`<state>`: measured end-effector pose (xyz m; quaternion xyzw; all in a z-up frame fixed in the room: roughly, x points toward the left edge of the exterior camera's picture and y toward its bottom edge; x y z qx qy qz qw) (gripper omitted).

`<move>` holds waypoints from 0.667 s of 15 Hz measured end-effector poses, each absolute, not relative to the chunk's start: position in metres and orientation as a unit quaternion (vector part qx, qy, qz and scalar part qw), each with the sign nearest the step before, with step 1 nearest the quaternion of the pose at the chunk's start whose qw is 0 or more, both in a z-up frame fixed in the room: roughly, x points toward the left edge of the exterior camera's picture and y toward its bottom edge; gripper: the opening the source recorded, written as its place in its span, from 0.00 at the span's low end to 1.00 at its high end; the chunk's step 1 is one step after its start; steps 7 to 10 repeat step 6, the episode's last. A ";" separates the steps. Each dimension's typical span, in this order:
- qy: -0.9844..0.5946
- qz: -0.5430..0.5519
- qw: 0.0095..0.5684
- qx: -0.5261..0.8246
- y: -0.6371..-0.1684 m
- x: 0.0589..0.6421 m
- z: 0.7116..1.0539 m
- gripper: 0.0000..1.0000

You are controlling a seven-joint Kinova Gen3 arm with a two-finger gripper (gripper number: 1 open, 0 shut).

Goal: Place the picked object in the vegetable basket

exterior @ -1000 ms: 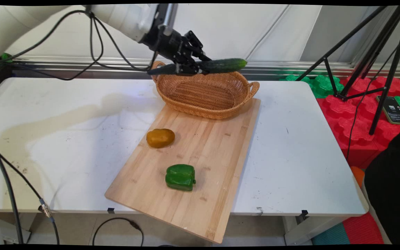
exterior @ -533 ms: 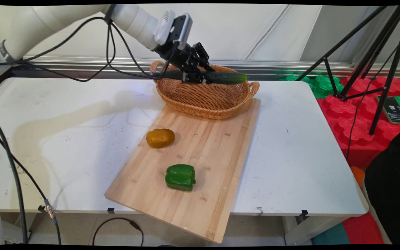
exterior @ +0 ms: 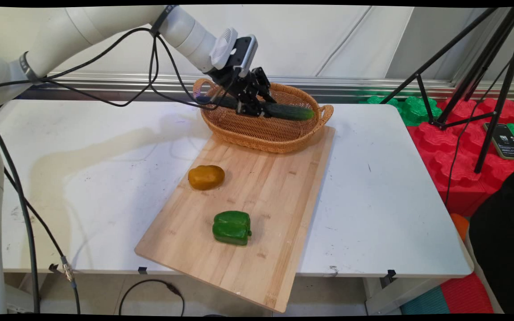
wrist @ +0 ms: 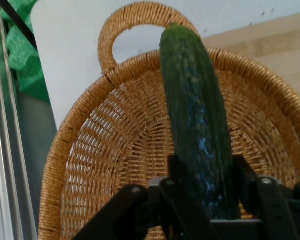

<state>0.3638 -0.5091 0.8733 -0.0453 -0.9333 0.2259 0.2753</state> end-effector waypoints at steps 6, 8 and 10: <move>-0.938 0.223 0.263 -0.039 -0.518 0.361 0.868 1.00; -0.938 0.223 0.263 -0.039 -0.518 0.361 0.868 1.00; -0.938 0.223 0.263 -0.039 -0.518 0.361 0.868 1.00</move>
